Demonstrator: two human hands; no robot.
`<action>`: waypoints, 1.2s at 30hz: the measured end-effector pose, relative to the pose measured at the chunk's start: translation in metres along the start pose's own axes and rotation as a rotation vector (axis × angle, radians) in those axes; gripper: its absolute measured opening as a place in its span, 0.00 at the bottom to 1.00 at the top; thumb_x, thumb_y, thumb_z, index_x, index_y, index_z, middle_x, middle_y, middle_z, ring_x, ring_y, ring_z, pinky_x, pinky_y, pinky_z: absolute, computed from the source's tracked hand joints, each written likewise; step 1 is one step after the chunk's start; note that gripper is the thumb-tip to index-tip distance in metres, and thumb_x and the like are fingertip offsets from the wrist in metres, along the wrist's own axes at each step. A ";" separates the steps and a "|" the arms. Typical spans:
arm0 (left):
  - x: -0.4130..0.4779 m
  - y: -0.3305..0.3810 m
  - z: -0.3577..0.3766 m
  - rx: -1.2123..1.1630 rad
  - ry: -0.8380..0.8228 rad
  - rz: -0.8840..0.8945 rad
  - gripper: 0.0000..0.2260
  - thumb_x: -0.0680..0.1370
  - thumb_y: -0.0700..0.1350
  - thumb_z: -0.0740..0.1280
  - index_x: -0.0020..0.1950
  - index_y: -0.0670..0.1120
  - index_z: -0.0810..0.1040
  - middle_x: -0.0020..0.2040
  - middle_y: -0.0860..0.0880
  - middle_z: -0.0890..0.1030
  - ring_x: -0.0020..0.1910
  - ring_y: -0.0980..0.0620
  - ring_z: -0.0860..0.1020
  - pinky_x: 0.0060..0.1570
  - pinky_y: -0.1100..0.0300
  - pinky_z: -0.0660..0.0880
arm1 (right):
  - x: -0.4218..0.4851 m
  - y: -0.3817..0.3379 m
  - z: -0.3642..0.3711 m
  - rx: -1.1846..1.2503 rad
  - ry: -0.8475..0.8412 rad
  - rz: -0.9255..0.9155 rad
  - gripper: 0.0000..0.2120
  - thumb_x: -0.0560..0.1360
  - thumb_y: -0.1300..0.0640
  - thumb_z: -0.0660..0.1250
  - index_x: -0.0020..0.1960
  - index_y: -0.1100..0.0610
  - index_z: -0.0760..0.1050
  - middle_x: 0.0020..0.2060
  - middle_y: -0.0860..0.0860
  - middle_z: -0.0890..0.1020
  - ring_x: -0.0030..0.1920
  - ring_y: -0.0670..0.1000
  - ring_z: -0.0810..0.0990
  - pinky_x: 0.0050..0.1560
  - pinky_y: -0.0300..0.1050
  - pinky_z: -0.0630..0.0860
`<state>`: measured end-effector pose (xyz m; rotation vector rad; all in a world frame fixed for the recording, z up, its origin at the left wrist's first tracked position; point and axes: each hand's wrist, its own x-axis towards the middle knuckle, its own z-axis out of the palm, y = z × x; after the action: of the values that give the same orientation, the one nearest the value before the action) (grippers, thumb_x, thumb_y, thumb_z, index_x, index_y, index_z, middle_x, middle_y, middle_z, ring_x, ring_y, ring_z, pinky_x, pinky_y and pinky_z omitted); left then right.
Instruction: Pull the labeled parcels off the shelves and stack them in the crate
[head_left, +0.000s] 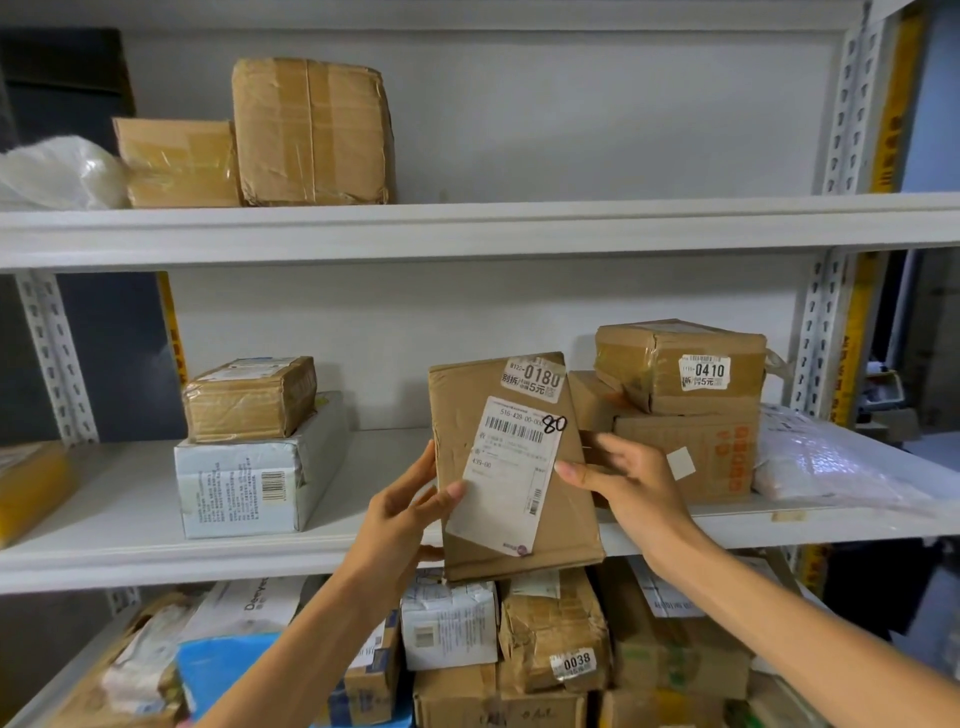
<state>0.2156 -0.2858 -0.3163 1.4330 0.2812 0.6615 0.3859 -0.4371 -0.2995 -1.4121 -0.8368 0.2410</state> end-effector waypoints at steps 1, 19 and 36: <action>0.001 0.001 0.000 -0.004 -0.015 -0.007 0.30 0.72 0.45 0.71 0.73 0.58 0.68 0.63 0.54 0.80 0.60 0.48 0.80 0.55 0.38 0.77 | 0.001 0.001 -0.001 0.013 0.005 0.011 0.39 0.65 0.48 0.79 0.72 0.57 0.69 0.65 0.49 0.76 0.66 0.49 0.73 0.68 0.53 0.70; 0.000 0.011 -0.005 0.022 -0.076 0.047 0.27 0.64 0.53 0.77 0.63 0.52 0.79 0.58 0.49 0.83 0.58 0.49 0.81 0.47 0.58 0.80 | 0.023 -0.047 0.003 -0.001 -0.047 0.287 0.10 0.73 0.49 0.72 0.43 0.53 0.74 0.35 0.48 0.77 0.32 0.44 0.74 0.26 0.36 0.70; -0.008 0.035 0.017 0.457 0.136 0.348 0.42 0.58 0.68 0.75 0.71 0.65 0.69 0.70 0.61 0.71 0.70 0.58 0.68 0.70 0.53 0.66 | 0.016 -0.041 0.002 0.523 -0.063 0.349 0.13 0.66 0.56 0.69 0.49 0.59 0.79 0.46 0.56 0.83 0.50 0.57 0.80 0.53 0.53 0.76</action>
<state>0.2095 -0.3043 -0.2822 1.9007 0.3044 1.0266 0.3821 -0.4334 -0.2559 -1.0471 -0.5182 0.7212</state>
